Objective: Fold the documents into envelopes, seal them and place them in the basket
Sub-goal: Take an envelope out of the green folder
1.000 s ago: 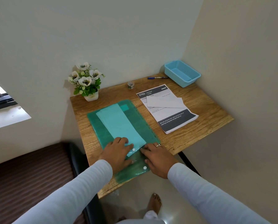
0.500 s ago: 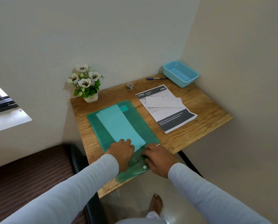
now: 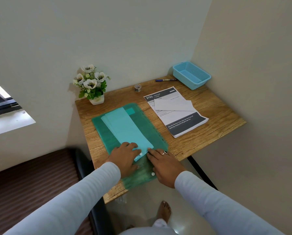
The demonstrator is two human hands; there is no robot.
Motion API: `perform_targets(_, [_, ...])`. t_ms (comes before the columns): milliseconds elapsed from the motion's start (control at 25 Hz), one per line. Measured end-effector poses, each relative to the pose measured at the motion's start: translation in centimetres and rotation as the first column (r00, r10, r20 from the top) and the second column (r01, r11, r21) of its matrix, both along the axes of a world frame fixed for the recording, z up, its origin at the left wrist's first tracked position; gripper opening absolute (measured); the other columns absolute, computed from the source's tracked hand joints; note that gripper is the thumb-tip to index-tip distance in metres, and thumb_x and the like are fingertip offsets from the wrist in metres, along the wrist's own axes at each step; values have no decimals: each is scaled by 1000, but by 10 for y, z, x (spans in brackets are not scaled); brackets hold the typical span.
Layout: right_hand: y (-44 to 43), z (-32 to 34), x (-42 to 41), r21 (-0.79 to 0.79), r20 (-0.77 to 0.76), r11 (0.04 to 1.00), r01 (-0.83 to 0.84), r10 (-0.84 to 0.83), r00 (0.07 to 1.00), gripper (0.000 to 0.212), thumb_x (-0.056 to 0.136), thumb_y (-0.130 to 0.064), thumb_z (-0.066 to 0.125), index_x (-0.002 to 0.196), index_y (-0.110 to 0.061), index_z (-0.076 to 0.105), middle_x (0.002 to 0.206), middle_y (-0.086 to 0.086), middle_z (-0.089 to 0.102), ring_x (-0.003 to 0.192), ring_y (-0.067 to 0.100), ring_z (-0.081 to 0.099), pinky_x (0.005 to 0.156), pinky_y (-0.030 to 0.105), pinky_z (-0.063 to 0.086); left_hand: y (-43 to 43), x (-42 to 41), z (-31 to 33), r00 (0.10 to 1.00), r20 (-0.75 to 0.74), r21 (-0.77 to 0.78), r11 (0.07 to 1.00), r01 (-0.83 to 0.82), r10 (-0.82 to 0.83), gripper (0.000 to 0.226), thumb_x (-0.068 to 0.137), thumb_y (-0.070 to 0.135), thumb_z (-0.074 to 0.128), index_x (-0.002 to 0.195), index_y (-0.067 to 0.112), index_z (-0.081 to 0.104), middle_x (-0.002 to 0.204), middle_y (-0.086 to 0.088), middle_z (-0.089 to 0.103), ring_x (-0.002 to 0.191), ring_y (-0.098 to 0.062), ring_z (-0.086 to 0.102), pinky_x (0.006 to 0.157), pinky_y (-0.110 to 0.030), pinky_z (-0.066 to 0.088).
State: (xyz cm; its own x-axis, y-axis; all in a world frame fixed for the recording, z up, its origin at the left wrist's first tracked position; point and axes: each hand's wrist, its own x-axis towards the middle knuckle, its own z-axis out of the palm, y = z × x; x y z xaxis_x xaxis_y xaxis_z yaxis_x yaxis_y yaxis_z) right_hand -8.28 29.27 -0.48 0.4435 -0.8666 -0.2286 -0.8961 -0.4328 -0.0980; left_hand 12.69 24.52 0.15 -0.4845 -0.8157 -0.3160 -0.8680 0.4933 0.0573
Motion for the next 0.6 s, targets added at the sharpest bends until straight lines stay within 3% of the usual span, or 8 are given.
perform_targets(200, [-6,2,-1,27,78,999,39,-41,996,50,99,-27,49,148,-18,48,150,4,46,133,30,47,110,44,45,-3,-7,4,993,105,-12,999,46,-45,56,89,14,63,143,20,48,148,-6,42,126,-32,49,90,-48,57])
perform_targets(400, [-7,4,-1,21,83,999,33,-35,996,37,98,-28,50,134,-20,58,131,3,56,116,27,54,97,40,52,0,-17,13,979,176,-45,993,109,-99,51,83,6,71,130,10,50,123,-13,48,98,-32,56,75,-45,59])
perform_targets(480, [-5,3,1,8,70,999,33,-33,997,37,97,-28,53,133,-20,58,129,3,56,115,27,55,95,40,53,3,-18,12,983,165,-67,993,94,-81,54,85,6,69,134,10,47,123,-13,48,98,-32,56,76,-45,59])
perform_targets(600, [-2,-1,0,-9,61,1000,24,-23,998,42,96,-29,56,137,-18,56,134,4,56,118,28,55,98,41,53,3,-18,8,985,155,-67,994,91,-79,78,87,7,70,152,12,28,137,-14,42,110,-35,55,81,-45,58])
